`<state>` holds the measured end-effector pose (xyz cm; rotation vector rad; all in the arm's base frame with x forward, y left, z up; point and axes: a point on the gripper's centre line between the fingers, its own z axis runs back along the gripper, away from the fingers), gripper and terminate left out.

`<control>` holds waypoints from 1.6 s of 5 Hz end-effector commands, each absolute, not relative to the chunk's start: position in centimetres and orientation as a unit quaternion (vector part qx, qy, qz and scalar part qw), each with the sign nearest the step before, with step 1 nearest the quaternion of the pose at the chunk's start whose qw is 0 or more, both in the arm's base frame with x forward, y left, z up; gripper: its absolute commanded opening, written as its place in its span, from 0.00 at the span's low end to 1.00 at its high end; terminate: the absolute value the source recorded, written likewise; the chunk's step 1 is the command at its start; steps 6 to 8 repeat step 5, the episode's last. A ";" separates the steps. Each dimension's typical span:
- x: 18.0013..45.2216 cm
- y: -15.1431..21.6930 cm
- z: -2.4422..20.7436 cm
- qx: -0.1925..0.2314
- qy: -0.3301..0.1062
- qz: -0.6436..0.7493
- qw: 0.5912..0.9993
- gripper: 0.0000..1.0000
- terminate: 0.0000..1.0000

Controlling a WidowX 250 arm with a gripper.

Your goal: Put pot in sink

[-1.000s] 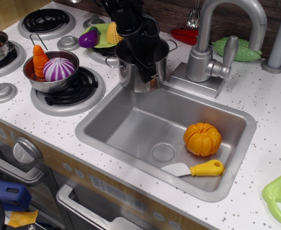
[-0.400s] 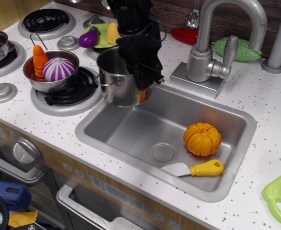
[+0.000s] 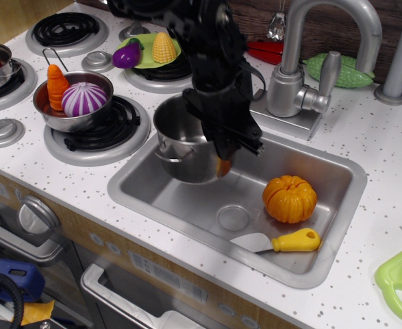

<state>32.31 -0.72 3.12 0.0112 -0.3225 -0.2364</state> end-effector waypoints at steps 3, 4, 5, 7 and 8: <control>32.4 -2.1 0.8 0.015 -0.190 -0.093 0.977 1.00 0.00; 32.4 -2.1 0.8 0.015 -0.190 -0.093 0.977 1.00 0.00; 32.4 -2.1 0.8 0.015 -0.190 -0.093 0.977 1.00 1.00; 32.4 -2.1 0.8 0.015 -0.190 -0.093 0.977 1.00 1.00; 32.4 -2.1 0.8 0.015 -0.190 -0.093 0.977 1.00 1.00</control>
